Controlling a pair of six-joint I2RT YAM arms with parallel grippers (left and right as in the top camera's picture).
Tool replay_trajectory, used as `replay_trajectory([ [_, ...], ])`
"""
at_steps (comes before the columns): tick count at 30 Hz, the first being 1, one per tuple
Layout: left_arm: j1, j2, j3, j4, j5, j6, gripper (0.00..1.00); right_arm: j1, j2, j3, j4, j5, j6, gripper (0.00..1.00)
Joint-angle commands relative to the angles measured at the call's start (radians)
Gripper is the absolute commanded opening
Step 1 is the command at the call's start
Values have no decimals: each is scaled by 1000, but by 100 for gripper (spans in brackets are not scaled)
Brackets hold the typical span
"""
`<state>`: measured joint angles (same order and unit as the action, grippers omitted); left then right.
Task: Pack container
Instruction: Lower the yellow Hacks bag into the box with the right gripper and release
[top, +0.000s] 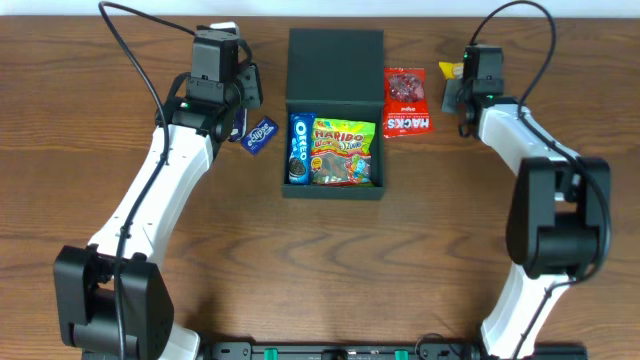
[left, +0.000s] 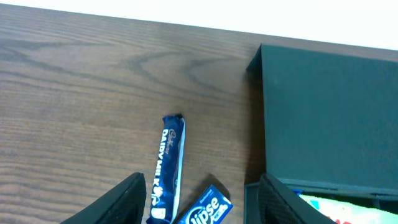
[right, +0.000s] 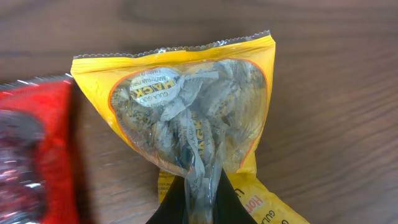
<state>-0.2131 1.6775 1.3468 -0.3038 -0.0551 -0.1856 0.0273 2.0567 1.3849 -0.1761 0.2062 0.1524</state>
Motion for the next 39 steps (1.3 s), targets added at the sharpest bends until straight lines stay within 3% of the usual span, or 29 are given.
replay_trajectory([
  [1, 4, -5, 6, 19, -1, 7, 59, 8, -141, 3, 8, -30, -58, 1],
  [8, 5, -22, 6, 85, -71, 82, 62, 67, -291, 3, -17, -187, -224, 1],
  [14, 5, -69, 6, 139, -211, 169, 64, 127, -334, 3, -100, -469, -360, 1],
  [15, 6, -78, 6, 149, -229, 180, 70, 138, -334, 3, -117, -522, -394, 1],
  [17, 6, -92, 6, 164, -254, 194, 92, 156, -333, 3, -153, -596, -461, 1],
  [18, 7, -99, 6, 170, -263, 194, 98, 167, -333, 3, -174, -621, -501, 1],
  [31, 71, -151, 6, 170, -259, 189, 95, 318, -331, 2, -344, -677, -922, 1],
  [39, 71, -151, 6, 151, -165, 190, 95, 358, -253, 2, -355, -621, -935, 1],
])
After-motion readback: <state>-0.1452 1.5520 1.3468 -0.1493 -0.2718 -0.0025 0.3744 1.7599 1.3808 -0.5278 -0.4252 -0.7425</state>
